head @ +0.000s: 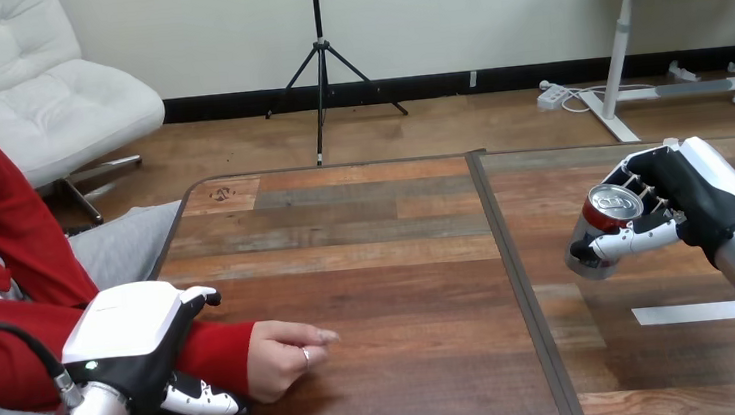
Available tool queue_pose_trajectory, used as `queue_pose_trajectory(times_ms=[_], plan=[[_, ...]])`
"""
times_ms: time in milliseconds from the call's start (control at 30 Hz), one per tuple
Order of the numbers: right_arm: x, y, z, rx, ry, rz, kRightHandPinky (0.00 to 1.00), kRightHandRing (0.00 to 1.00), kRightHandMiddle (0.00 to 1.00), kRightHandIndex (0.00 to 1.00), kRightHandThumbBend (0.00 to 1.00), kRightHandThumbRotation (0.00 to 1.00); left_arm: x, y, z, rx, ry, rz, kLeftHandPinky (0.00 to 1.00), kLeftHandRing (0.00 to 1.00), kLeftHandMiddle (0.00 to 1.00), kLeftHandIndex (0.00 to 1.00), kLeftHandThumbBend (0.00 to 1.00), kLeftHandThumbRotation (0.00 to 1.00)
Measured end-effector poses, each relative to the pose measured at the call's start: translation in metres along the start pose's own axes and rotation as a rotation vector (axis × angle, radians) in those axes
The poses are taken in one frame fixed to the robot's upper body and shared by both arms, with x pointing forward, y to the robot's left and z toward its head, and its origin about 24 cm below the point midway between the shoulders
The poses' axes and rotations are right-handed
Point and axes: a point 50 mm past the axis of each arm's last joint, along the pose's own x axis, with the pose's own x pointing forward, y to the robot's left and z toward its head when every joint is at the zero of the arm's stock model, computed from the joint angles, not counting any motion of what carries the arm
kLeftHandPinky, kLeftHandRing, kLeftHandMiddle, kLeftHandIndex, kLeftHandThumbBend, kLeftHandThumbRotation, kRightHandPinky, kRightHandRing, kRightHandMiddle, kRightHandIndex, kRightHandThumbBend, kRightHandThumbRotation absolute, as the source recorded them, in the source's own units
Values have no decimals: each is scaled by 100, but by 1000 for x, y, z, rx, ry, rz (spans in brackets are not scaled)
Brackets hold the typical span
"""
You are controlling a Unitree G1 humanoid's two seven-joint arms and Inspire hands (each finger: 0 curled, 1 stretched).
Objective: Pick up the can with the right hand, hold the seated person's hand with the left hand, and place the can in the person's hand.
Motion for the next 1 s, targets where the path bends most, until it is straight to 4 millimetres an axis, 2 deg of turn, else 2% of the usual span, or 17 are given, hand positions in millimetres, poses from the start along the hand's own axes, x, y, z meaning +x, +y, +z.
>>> queue_pose_trajectory(times_ms=[567,1000], plan=[[0,0,0,0,0,0,36,40,44,45,85,0,5,6,0,13,30,16,78,81,82,81,99,19],[0,0,0,1,-1,-1,37,41,44,45,85,0,9,6,1,33,30,33,73,73,73,74,96,4]])
